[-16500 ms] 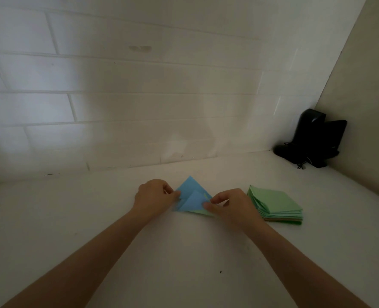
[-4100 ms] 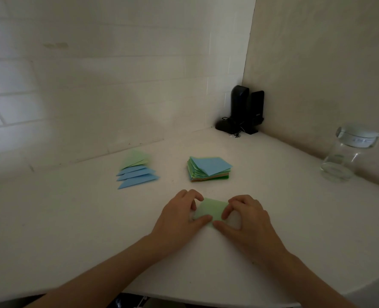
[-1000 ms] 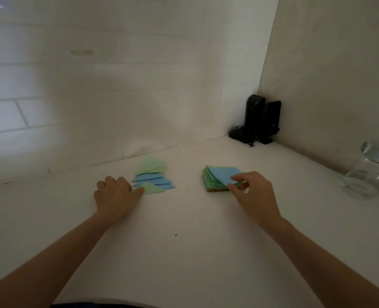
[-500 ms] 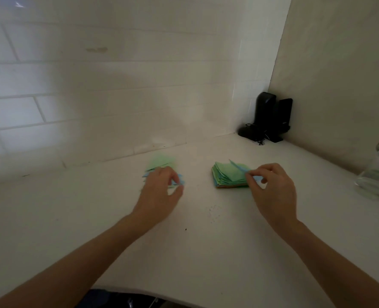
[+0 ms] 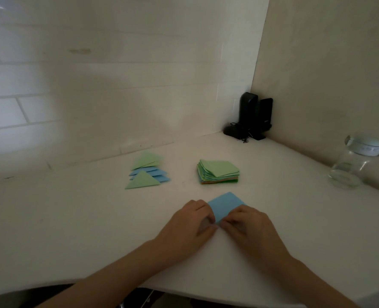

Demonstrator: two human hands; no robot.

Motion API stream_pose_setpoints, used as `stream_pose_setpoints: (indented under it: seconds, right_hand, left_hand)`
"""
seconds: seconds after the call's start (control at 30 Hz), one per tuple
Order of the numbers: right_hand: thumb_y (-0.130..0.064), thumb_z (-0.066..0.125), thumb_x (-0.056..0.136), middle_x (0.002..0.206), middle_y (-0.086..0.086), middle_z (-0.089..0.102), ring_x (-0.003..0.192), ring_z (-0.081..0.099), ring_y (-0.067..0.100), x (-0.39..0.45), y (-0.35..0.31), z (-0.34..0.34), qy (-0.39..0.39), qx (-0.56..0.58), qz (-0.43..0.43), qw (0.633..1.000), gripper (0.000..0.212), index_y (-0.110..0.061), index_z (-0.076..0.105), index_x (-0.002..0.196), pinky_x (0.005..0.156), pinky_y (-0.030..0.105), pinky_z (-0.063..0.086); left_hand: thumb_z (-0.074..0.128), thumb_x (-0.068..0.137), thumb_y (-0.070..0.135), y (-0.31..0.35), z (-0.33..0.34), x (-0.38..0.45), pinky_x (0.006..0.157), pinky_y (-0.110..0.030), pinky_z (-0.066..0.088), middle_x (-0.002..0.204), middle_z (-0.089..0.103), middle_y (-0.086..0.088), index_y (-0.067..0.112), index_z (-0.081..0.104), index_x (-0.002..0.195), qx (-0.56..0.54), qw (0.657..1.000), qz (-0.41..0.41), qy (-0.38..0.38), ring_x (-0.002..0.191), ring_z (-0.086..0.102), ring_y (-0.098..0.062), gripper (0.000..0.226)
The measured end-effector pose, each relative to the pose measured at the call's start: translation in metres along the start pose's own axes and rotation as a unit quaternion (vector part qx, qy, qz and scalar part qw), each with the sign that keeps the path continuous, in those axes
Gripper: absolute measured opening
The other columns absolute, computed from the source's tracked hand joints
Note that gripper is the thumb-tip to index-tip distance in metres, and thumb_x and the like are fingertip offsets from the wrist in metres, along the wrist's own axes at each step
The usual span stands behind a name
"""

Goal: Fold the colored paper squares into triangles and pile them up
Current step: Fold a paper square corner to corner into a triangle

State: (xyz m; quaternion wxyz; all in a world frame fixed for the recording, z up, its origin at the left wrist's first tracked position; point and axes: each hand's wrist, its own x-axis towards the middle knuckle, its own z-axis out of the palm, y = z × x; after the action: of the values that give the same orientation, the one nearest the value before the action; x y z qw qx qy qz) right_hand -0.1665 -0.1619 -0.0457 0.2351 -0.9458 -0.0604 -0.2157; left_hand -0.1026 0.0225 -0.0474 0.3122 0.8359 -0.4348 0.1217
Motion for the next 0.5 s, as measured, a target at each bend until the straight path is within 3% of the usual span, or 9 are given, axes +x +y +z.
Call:
stream_pose_setpoints:
  seconds: [0.1, 0.23, 0.37, 0.5]
  right_hand:
    - [-0.032, 0.072, 0.078, 0.066, -0.023, 0.056, 0.066, 0.054, -0.005, 0.006, -0.001, -0.004, 0.003, 0.037, 0.041, 0.998, 0.008, -0.028, 0.07, 0.071, 0.064, 0.003, 0.035]
    - [-0.028, 0.076, 0.073, 0.061, -0.025, 0.053, 0.064, 0.055, -0.007, 0.007, -0.004, -0.005, 0.02, 0.047, 0.064, 0.997, 0.01, -0.028, 0.069, 0.067, 0.061, 0.003, 0.036]
    - [-0.031, 0.081, 0.067, 0.067, -0.02, 0.059, 0.075, 0.057, -0.002, 0.007, -0.004, -0.004, 0.023, 0.082, 0.084, 0.993, 0.013, -0.03, 0.068, 0.07, 0.063, 0.004, 0.038]
    - [-0.023, 0.079, 0.07, 0.074, -0.015, 0.062, 0.079, 0.057, -0.006, 0.01, 0.0, -0.013, -0.03, 0.096, 0.104, 0.989, 0.019, -0.037, 0.066, 0.071, 0.065, 0.002, 0.036]
  left_hand:
    - [0.05, 0.084, 0.046, -0.001, -0.001, 0.008, 0.078, -0.024, 0.041, 0.092, 0.058, 0.008, 0.021, 0.06, 0.085, -0.024, 0.999, -0.037, 0.004, 0.086, 0.05, -0.009, 0.027]
    - [0.062, 0.081, 0.04, -0.003, 0.002, 0.016, 0.073, -0.011, 0.034, 0.083, 0.054, 0.013, 0.022, 0.06, 0.078, -0.05, 0.997, -0.058, 0.005, 0.078, 0.047, -0.001, 0.018]
    - [0.073, 0.078, 0.029, -0.004, 0.003, 0.019, 0.073, -0.012, 0.037, 0.085, 0.056, 0.01, 0.024, 0.063, 0.082, -0.081, 0.992, -0.093, -0.011, 0.082, 0.05, -0.002, 0.012]
    - [0.072, 0.078, 0.017, -0.004, -0.002, 0.023, 0.073, -0.007, 0.034, 0.093, 0.06, 0.007, 0.03, 0.062, 0.085, -0.101, 0.986, -0.125, -0.045, 0.087, 0.052, -0.002, 0.019]
